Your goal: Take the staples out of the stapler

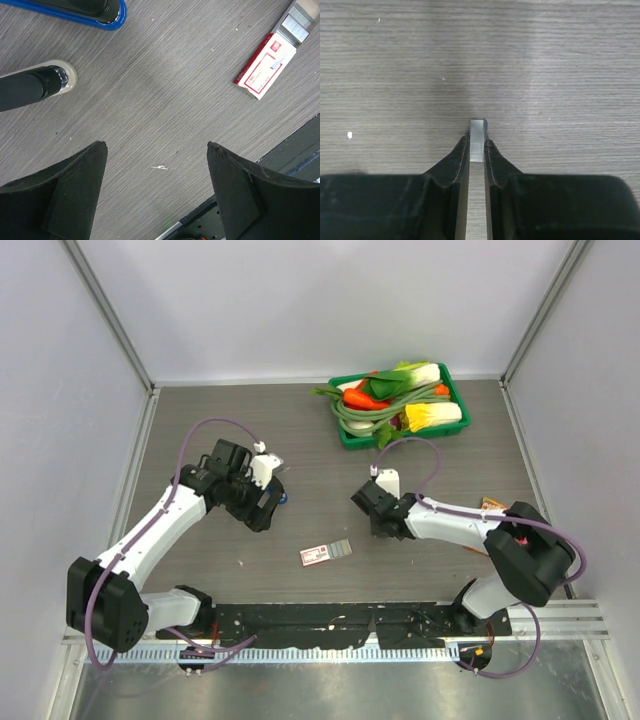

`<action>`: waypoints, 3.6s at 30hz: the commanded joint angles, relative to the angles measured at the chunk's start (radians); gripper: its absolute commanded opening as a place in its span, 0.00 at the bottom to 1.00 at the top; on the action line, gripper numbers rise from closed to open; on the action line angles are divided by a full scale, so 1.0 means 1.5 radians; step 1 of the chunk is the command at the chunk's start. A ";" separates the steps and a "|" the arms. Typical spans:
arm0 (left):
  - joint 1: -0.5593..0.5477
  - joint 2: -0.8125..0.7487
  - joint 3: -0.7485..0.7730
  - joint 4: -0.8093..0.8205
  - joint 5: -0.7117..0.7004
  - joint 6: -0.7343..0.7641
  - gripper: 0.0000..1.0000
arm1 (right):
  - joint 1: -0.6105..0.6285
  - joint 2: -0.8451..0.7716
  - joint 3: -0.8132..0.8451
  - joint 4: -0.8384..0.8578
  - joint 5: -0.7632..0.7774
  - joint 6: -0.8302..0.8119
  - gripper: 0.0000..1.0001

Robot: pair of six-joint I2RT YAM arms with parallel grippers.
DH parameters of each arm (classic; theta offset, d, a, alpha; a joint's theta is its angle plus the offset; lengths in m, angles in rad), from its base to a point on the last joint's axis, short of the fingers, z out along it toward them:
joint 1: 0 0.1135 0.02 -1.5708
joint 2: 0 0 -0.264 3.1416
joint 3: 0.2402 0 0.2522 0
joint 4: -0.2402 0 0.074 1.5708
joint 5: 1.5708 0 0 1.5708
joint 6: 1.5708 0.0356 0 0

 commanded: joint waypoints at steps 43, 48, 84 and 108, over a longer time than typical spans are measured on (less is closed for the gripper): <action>-0.001 -0.019 -0.006 0.004 0.000 0.011 0.85 | 0.233 0.012 0.052 0.075 0.067 0.071 0.06; -0.001 -0.016 -0.006 0.005 0.003 0.012 0.85 | 0.234 0.017 0.048 0.077 0.076 0.065 0.06; -0.002 -0.021 -0.002 -0.004 -0.004 0.017 0.85 | 0.248 0.022 0.060 0.048 0.077 0.056 0.31; -0.002 -0.020 -0.007 0.001 -0.002 0.017 0.85 | 0.168 0.026 0.084 0.083 0.042 -0.005 0.18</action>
